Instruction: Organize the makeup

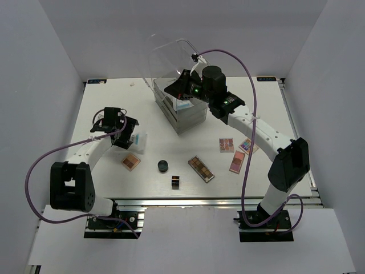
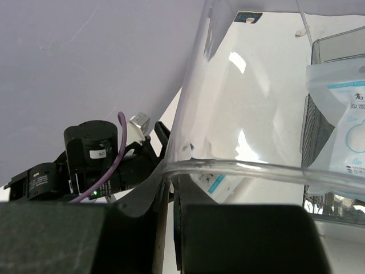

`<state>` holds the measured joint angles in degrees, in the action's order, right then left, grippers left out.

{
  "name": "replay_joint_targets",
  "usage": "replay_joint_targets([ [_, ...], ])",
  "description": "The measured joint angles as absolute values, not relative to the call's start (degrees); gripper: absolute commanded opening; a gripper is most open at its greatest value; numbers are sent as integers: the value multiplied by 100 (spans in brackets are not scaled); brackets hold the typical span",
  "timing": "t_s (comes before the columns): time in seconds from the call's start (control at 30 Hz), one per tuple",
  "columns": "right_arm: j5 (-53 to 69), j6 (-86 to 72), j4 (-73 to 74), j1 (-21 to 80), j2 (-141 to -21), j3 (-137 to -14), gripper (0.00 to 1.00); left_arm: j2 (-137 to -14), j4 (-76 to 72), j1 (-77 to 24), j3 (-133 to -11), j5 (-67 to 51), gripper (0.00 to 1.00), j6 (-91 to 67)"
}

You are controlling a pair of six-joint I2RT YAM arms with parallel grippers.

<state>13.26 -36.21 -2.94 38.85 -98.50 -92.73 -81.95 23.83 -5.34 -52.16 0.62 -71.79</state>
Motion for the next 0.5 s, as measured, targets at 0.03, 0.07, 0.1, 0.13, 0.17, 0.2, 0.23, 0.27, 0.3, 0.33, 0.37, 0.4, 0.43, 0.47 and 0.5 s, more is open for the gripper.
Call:
replay_joint_targets([
  [0.03,1326,-3616,-294,3885,-9850,-9271,2,-8171,2510,-519,-5221,137,95,-7236],
  [0.07,1326,-3610,-294,3885,-9850,-9268,2,-8130,2620,-513,-5225,202,96,-7286],
  [0.1,1326,-3603,-296,3885,-9850,-9260,2,-8082,2731,-508,-5231,261,96,-7323],
  [0.13,1326,-3601,-301,3885,-9850,-9251,2,-8038,2871,-504,-5253,311,96,-7358],
  [0.17,1326,-3597,-301,3885,-9850,-9244,2,-8009,3013,-504,-5286,379,96,-7397],
  [0.2,1328,-3590,-301,3885,-9850,-9240,2,-8001,3129,-502,-5321,429,96,-7432],
  [0.23,1328,-3583,-303,3885,-9850,-9236,2,-8001,3258,-499,-5354,491,96,-7487],
  [0.27,1328,-3583,-305,3885,-9850,-9236,2,-8003,3345,-497,-5363,537,96,-7524],
  [0.3,1328,-3581,-305,3885,-9850,-9236,2,-8005,3437,-493,-5363,585,96,-7559],
  [0.33,1328,-3581,-305,3885,-9848,-9233,2,-8020,3520,-482,-5363,633,95,-7592],
  [0.37,1328,-3581,-305,3885,-9850,-9233,2,-8049,3559,-471,-5363,672,95,-7605],
  [0.4,1328,-3581,-305,3885,-9848,-9233,2,-8097,3575,-454,-5363,705,92,-7616],
  [0.43,1328,-3581,-305,3885,-9848,-9233,2,-8165,3564,-427,-5363,731,90,-7636],
  [0.47,1328,-3581,-305,3885,-9848,-9233,2,-8252,3548,-403,-5363,770,89,-7640],
  [0.5,1328,-3581,-305,3885,-9848,-9233,1,-8348,3529,-379,-5365,823,86,-7642],
])
